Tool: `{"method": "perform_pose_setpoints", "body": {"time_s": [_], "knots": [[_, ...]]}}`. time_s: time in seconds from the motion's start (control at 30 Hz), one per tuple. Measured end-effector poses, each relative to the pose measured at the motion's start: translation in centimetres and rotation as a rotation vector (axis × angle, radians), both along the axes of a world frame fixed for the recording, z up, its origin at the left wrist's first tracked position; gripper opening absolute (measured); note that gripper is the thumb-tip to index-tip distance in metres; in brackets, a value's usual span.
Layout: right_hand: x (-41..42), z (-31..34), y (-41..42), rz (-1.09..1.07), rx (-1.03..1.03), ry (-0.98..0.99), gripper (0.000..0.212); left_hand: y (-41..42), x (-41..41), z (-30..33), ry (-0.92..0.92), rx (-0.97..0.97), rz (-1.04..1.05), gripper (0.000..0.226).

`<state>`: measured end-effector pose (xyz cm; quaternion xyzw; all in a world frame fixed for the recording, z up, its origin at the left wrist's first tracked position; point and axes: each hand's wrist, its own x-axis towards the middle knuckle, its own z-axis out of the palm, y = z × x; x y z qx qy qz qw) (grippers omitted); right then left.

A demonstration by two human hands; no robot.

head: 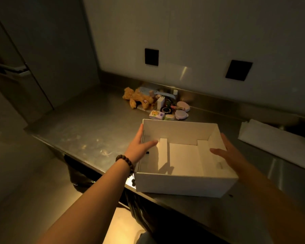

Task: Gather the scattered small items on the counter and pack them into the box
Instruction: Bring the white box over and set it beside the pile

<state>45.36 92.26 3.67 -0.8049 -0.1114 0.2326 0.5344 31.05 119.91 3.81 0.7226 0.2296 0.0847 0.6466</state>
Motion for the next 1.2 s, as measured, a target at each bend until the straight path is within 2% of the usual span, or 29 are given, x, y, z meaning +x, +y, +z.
{"method": "perform_pose_setpoints", "body": {"time_s": [0.13, 0.27, 0.37, 0.5, 0.63, 0.77, 0.93, 1.1, 1.2], "knots": [[2.4, 0.2, 0.1, -0.091, -0.014, -0.033, 0.080, 1.4, 5.2, -0.2, -0.027, 0.016, -0.125, 0.092], [3.7, 0.6, -0.3, -0.290, -0.001, -0.055, 0.078, 2.4, 11.1, 0.4, -0.016, 0.014, -0.274, 0.092], [4.1, 0.6, -0.9, -0.381, 0.014, -0.037, 0.083, 2.9, 14.6, 1.0, -0.012, 0.020, -0.378, 0.091], [3.5, 0.5, -1.7, -0.519, 0.015, 0.000, 0.087, 2.4, 18.2, 1.4, 0.003, 0.051, -0.493, 0.088], [2.0, 0.8, -2.9, -0.692, 0.062, -0.022, 0.083, 0.5, 21.8, 2.2, 0.031, 0.060, -0.673, 0.085], [0.5, 1.3, -3.5, -0.816, 0.099, -0.072, 0.076, -1.7, 25.0, 2.3, 0.075, 0.065, -0.744, 0.084], [-0.2, 1.5, -3.4, -0.904, 0.131, -0.124, 0.068, -3.8, 28.0, 1.4, 0.069, 0.109, -0.872, 0.085], [-0.3, 0.0, -2.4, -0.950, 0.142, -0.078, 0.052, -4.0, 30.9, -0.1, 0.112, 0.212, -0.968, 0.086], [0.2, -0.3, -1.7, -0.979, 0.127, -0.163, 0.063, -3.9, 32.4, -0.3, 0.090, 0.255, -0.988, 0.086]]}}
